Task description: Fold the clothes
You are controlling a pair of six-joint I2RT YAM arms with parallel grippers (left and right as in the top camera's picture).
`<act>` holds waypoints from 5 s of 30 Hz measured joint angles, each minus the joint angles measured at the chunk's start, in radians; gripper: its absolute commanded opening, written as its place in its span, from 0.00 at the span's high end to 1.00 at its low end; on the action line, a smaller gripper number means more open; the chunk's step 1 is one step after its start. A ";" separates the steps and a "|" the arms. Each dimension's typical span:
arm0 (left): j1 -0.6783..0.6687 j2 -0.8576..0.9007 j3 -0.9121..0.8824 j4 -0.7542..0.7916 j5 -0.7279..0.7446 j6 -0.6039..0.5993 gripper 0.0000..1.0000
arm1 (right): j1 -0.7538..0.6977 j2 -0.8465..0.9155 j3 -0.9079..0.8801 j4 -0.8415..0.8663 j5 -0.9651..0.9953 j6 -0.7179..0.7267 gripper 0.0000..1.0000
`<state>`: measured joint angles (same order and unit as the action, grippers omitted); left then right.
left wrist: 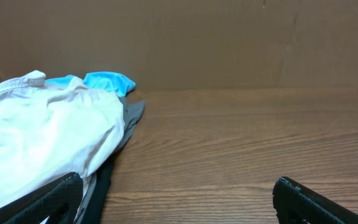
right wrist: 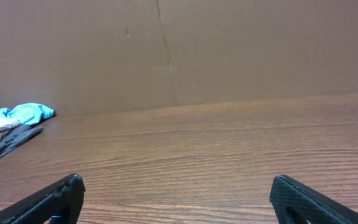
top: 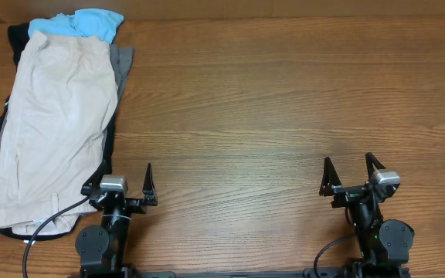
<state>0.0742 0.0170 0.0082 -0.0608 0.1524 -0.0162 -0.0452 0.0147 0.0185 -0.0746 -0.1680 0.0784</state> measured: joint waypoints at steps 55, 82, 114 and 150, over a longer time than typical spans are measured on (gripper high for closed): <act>0.000 0.000 0.000 -0.002 -0.034 0.000 0.00 | 0.000 0.000 0.000 0.000 0.000 0.000 0.00; 0.000 0.034 0.075 0.037 -0.014 -0.105 0.00 | 0.000 0.000 0.047 0.042 0.046 0.000 0.00; 0.023 1.450 1.420 -0.830 0.101 0.003 0.05 | 0.000 1.184 0.995 -0.607 -0.354 0.001 0.00; 0.672 1.858 1.462 -0.826 -0.071 0.153 0.05 | 0.000 1.269 0.995 -0.610 -0.443 0.000 0.00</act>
<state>0.7460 1.8751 1.4704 -0.8871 0.0818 0.1371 -0.0452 1.2839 1.0138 -0.6842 -0.6106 0.0784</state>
